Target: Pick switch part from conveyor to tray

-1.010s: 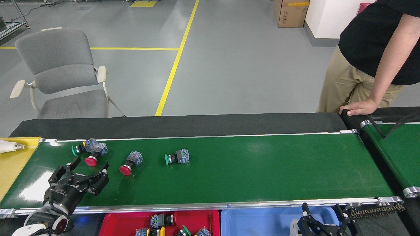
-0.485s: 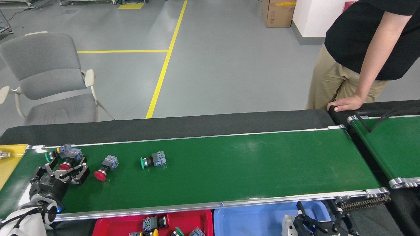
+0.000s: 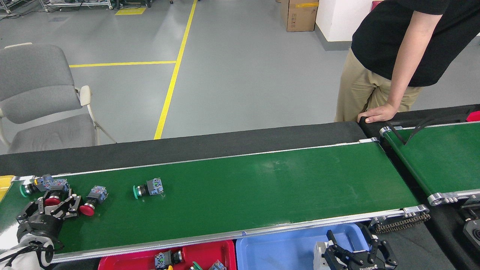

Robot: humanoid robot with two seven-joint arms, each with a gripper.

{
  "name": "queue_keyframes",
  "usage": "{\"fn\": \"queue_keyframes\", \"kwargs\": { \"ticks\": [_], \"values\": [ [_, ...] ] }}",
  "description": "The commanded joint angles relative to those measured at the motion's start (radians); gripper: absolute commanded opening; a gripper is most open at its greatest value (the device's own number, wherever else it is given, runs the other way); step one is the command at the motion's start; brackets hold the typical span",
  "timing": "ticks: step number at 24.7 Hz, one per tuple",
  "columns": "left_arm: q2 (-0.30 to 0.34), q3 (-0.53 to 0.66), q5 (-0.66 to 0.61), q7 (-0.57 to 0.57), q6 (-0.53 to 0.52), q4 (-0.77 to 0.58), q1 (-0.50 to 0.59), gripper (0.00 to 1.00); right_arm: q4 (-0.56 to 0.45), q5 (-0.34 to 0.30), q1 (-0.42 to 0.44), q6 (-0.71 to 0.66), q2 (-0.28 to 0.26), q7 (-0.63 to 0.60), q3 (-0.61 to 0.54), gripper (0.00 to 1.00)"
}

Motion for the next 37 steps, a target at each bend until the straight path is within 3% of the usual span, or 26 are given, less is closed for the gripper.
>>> {"fn": "queue_keyframes", "kwargs": {
  "ticks": [1,3,5,9,13,15,16,17,18,20,25,28,30,33,37],
  "values": [
    [0.003,0.001,0.008,0.007,-0.034,-0.012,-0.016,0.17,-0.001,0.000,-0.006,-0.002,-0.006,-0.002,-0.001,1.00],
    [-0.009,0.001,0.019,0.007,-0.091,-0.037,-0.010,0.14,-0.001,0.000,-0.003,-0.002,-0.005,-0.003,-0.001,1.00],
    [-0.032,-0.004,0.025,-0.002,-0.159,-0.142,0.010,0.14,-0.002,0.000,-0.001,-0.001,-0.005,-0.006,-0.011,1.00],
    [-0.089,-0.007,0.020,-0.094,-0.264,-0.538,0.190,0.14,-0.010,-0.009,-0.003,0.004,0.002,-0.008,-0.084,1.00],
    [-0.224,-0.057,0.017,-0.227,-0.353,-0.965,0.421,0.17,-0.021,-0.011,-0.004,-0.001,-0.001,-0.013,-0.109,1.00],
    [-0.261,-0.112,0.014,-0.280,-0.364,-1.138,0.559,0.25,-0.048,-0.009,0.009,-0.004,-0.005,-0.014,-0.109,1.00],
    [-0.273,-0.142,0.014,-0.309,-0.361,-1.199,0.622,0.37,-0.068,-0.009,0.020,-0.004,-0.003,-0.014,-0.107,1.00],
    [-0.290,-0.171,0.012,-0.336,-0.353,-1.239,0.670,0.55,-0.084,-0.009,0.035,-0.005,-0.003,-0.016,-0.107,1.00],
    [-0.327,-0.185,0.012,-0.358,-0.340,-1.262,0.704,0.78,-0.091,-0.009,0.054,-0.013,-0.005,-0.019,-0.107,1.00],
    [-0.382,-0.186,0.012,-0.365,-0.307,-1.265,0.725,1.00,-0.093,-0.011,0.061,-0.033,-0.005,-0.019,-0.110,1.00],
    [-0.391,-0.117,0.014,-0.365,-0.275,-1.268,0.728,1.00,-0.093,-0.009,0.074,-0.039,-0.006,-0.019,-0.144,1.00],
    [-0.396,0.003,0.012,-0.365,-0.071,-1.271,0.736,1.00,-0.093,-0.011,0.086,-0.039,-0.006,-0.019,-0.156,1.00],
    [-0.381,0.108,-0.001,-0.365,0.134,-1.255,0.717,1.00,-0.093,-0.009,0.084,-0.041,-0.006,-0.019,-0.155,1.00],
    [-0.345,0.182,-0.018,-0.365,0.150,-1.219,0.708,1.00,-0.093,-0.009,0.080,-0.041,-0.003,-0.017,-0.155,1.00],
    [-0.313,0.190,-0.020,-0.365,0.153,-1.146,0.645,1.00,-0.093,-0.009,0.075,-0.041,0.002,-0.019,-0.155,1.00]
  ]
}}
